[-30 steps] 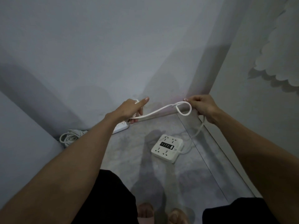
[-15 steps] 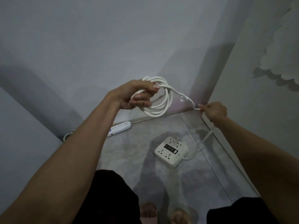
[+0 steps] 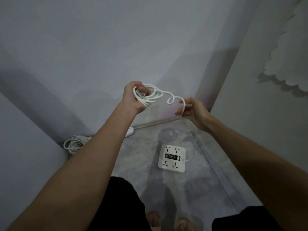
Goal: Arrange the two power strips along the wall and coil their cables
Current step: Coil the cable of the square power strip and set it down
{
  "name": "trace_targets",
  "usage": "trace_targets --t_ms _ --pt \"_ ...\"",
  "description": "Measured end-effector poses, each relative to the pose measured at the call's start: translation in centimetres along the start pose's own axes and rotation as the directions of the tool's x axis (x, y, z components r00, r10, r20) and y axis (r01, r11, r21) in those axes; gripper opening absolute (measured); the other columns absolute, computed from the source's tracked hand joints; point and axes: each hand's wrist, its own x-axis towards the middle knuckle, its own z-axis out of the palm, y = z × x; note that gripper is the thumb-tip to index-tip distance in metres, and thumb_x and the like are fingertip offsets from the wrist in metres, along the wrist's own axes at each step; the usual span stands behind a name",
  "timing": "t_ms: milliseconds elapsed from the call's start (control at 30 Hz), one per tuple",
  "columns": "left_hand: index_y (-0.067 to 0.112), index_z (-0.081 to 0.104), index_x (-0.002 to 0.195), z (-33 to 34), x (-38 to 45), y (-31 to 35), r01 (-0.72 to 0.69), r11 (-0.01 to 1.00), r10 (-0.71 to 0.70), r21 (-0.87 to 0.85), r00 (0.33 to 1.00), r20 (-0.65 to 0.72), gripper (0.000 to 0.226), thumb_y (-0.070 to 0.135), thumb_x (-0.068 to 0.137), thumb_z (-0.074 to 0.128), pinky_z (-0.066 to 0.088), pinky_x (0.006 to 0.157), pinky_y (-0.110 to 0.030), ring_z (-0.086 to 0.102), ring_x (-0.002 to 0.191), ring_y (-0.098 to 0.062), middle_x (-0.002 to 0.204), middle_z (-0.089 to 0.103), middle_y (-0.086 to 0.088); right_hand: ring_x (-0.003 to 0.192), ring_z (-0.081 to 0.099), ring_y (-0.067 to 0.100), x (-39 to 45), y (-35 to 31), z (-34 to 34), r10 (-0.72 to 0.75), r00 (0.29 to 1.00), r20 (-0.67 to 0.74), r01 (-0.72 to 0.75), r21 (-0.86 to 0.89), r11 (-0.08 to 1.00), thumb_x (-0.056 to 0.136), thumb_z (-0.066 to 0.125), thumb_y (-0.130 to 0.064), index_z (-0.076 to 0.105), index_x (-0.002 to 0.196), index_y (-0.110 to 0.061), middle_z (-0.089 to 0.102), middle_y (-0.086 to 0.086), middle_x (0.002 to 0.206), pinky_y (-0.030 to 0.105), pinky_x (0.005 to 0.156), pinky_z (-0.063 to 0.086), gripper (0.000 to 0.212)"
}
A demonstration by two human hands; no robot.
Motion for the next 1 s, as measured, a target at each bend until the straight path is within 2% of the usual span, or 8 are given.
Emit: trace_targets --t_ms 67,167,267,400,533,700,900,1000 --pt "0.010 0.037 0.036 -0.4 -0.1 0.1 0.007 1.000 -0.007 0.013 0.999 -0.036 0.052 0.007 0.087 0.042 0.035 0.089 -0.008 0.038 0.037 -0.005 0.031 0.038 0.005 0.048 0.056 0.015 0.1 -0.5 -0.2 -0.091 0.995 -0.035 0.092 0.037 0.995 0.089 0.054 -0.021 0.057 0.092 -0.008 0.057 0.004 0.055 0.033 0.069 0.053 0.013" --pt "0.009 0.038 0.040 -0.3 -1.0 -0.2 0.080 0.997 -0.078 -0.018 0.993 0.093 0.041 0.003 0.079 0.047 0.051 0.054 -0.016 0.041 0.028 -0.007 0.032 0.040 0.004 0.040 0.043 0.006 0.7 0.0 -0.7 -0.317 0.941 -0.119 0.265 -0.321 0.909 0.092 0.060 -0.016 0.064 0.091 -0.013 0.044 0.004 0.055 0.023 0.047 0.049 0.005" --pt "0.008 0.040 0.043 1.3 -1.7 -0.6 0.107 0.994 -0.097 -0.031 0.967 0.237 0.047 0.009 0.090 0.044 0.047 0.039 -0.016 0.041 0.024 -0.008 0.034 0.043 0.003 0.044 0.044 0.003 1.3 0.1 -0.9 -0.444 0.870 -0.212 0.247 -0.593 0.767 0.092 0.059 -0.019 0.070 0.082 -0.019 0.052 0.000 0.055 0.018 0.048 0.039 0.015" --pt "0.008 0.044 0.039 1.8 -1.4 -0.3 0.063 0.979 -0.002 -0.196 0.954 0.299 0.058 0.021 0.095 0.045 0.049 0.050 -0.019 0.047 0.030 -0.010 0.032 0.044 0.003 0.045 0.051 0.004 0.8 0.8 -0.6 -0.232 0.972 -0.037 0.119 -0.773 0.623 0.095 0.054 -0.019 0.073 0.083 -0.012 0.064 0.007 0.066 0.006 0.038 0.033 0.024" --pt "0.011 0.046 0.032 0.6 -0.6 0.5 -0.177 0.932 0.222 -0.316 0.968 0.114 0.069 0.026 0.099 0.044 0.046 0.059 -0.028 0.053 0.035 -0.014 0.032 0.046 0.005 0.047 0.044 0.012 -0.2 1.4 0.0 0.063 0.988 0.143 0.090 -0.848 0.523 0.099 0.047 -0.026 0.071 0.087 -0.008 0.067 0.007 0.069 0.016 0.039 0.033 0.032" --pt "0.008 0.049 0.082 -0.1 0.5 0.9 -0.295 0.891 0.307 -0.345 0.952 -0.023 0.056 0.063 0.084 0.054 0.046 0.078 -0.028 0.051 0.056 -0.015 0.051 0.056 -0.005 0.065 0.062 0.010 -2.0 1.4 3.1 0.141 0.904 0.403 0.361 -0.898 0.252 0.098 0.042 -0.039 0.072 0.083 -0.016 0.074 0.001 0.073 0.027 0.072 0.047 0.040" --pt "0.013 0.038 0.071 -1.5 2.0 -0.5 -0.362 0.913 0.380 0.186 0.922 -0.070 0.035 0.033 0.100 0.038 0.042 0.055 -0.026 0.057 0.036 -0.019 0.046 0.059 -0.008 0.067 0.053 0.019 -3.1 -0.9 5.1 -0.157 0.831 0.534 0.525 -0.845 -0.102 0.083 0.050 -0.055 0.049 0.059 -0.023 0.054 -0.004 0.061 0.028 0.058 0.035 0.040" --pt "0.012 0.043 0.074 -1.4 2.1 -2.1 -0.350 0.692 0.407 0.632 0.911 0.058 0.038 0.036 0.102 0.037 0.040 0.053 -0.026 0.059 0.041 -0.017 0.047 0.062 -0.003 0.068 0.049 0.020 -3.1 -2.1 5.5 -0.227 0.794 0.564 0.547 -0.826 -0.137 0.080 0.054 -0.048 0.044 0.055 -0.026 0.050 -0.004 0.062 0.028 0.060 0.031 0.035"
